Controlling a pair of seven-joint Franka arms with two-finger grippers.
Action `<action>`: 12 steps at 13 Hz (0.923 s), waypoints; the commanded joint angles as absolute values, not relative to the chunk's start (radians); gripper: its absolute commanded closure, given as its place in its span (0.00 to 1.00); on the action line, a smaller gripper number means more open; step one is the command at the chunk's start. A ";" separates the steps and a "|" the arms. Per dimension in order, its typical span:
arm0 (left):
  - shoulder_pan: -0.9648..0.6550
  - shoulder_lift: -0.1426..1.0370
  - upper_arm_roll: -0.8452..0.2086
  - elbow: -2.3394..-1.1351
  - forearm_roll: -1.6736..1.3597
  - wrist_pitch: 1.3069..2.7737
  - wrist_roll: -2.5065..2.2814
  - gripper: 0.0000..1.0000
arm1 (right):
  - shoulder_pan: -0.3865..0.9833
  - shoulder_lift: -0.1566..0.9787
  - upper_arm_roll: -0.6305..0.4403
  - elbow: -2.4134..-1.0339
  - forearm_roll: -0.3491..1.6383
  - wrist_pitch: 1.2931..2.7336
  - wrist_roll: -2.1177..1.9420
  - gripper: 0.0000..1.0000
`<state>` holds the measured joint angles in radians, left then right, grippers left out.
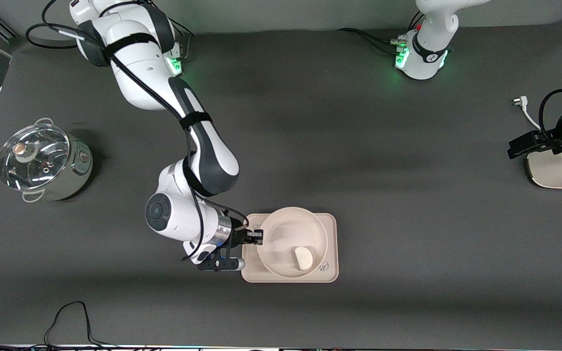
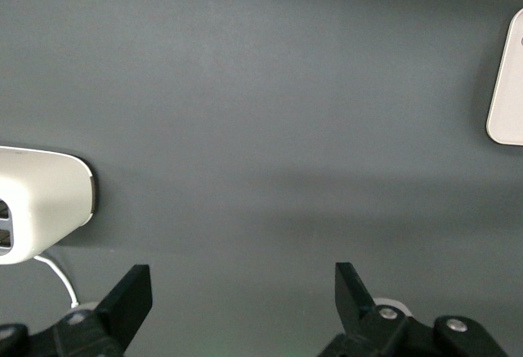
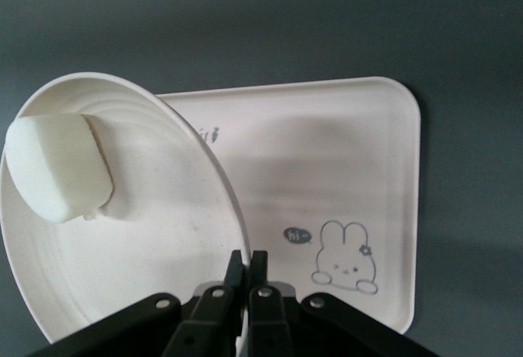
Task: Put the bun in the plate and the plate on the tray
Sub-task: 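Carry the plate with the right gripper onto the bunny tray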
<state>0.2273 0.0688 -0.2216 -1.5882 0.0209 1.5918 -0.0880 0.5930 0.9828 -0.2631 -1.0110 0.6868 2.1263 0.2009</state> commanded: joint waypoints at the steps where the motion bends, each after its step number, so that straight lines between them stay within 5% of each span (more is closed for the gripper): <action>1: 0.215 0.081 -0.216 -1.563 0.028 1.578 -0.084 0.00 | 0.580 1.074 -0.252 -0.951 0.676 2.178 0.238 1.00; 8: 0.215 0.081 -0.218 -1.562 0.026 1.578 -0.086 0.00 | 0.580 1.132 -0.224 -0.974 0.692 2.197 0.230 0.95; 10: 0.215 0.081 -0.218 -1.562 0.028 1.578 -0.086 0.00 | 0.580 1.121 -0.224 -0.976 0.690 2.195 0.235 0.12; 11: 0.215 0.081 -0.218 -1.562 0.029 1.578 -0.086 0.00 | 0.578 1.109 -0.224 -0.976 0.686 2.183 0.236 0.00; 12: 0.215 0.081 -0.218 -1.562 0.029 1.578 -0.084 0.00 | 0.578 1.082 -0.227 -0.977 0.678 2.172 0.238 0.00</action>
